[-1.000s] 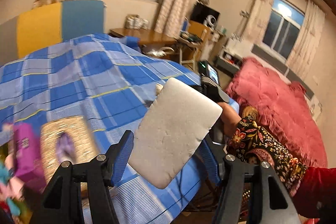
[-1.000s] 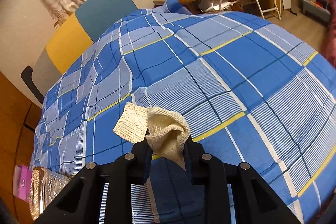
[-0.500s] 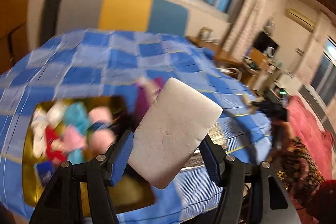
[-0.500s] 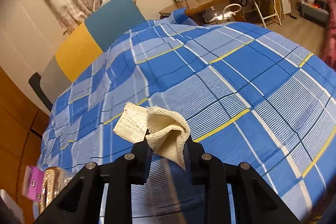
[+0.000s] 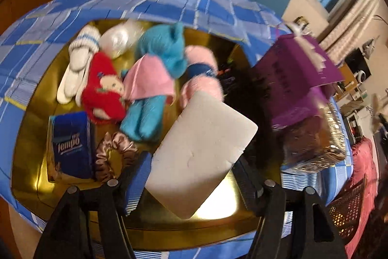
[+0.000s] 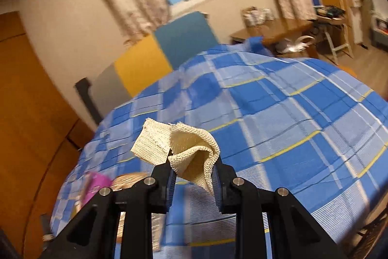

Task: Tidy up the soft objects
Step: 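Carry the white sponge into the gold tray and open the left gripper, then lower the cream cloth into the gold tray and open the right gripper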

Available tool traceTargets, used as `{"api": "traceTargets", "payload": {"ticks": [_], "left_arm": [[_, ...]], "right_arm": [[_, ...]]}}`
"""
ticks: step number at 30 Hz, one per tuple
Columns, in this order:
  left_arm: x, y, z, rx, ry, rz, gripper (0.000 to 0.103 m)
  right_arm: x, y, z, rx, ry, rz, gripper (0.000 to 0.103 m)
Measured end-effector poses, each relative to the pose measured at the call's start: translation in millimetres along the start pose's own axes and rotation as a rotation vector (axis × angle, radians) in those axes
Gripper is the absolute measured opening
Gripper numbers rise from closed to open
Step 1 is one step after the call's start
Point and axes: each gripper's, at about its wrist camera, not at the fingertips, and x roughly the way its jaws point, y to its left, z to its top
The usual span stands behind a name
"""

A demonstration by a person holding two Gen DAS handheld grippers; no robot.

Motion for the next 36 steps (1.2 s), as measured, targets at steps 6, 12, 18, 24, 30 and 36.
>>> {"api": "traceTargets", "payload": {"ticks": [6, 12, 18, 24, 30, 36], "left_arm": [[3, 6, -5, -0.009, -0.002, 0.003, 0.078], [-14, 4, -10, 0.014, -0.042, -0.017, 0.084], [-38, 8, -8, -0.012, -0.102, -0.033, 0.084], [-81, 29, -8, -0.097, -0.224, -0.060, 0.084], [-101, 42, -2, -0.137, -0.254, -0.068, 0.084], [-114, 48, -8, -0.132, -0.276, -0.062, 0.084]], "right_arm": [[-2, 73, -27, -0.086, 0.044, 0.128, 0.026], [7, 143, -65, -0.187, 0.111, 0.242, 0.026], [28, 190, -103, -0.254, 0.206, 0.306, 0.026], [56, 225, -136, -0.317, 0.307, 0.333, 0.026], [87, 258, -173, -0.474, 0.434, 0.327, 0.027], [109, 287, -208, -0.718, 0.510, 0.289, 0.027]]}}
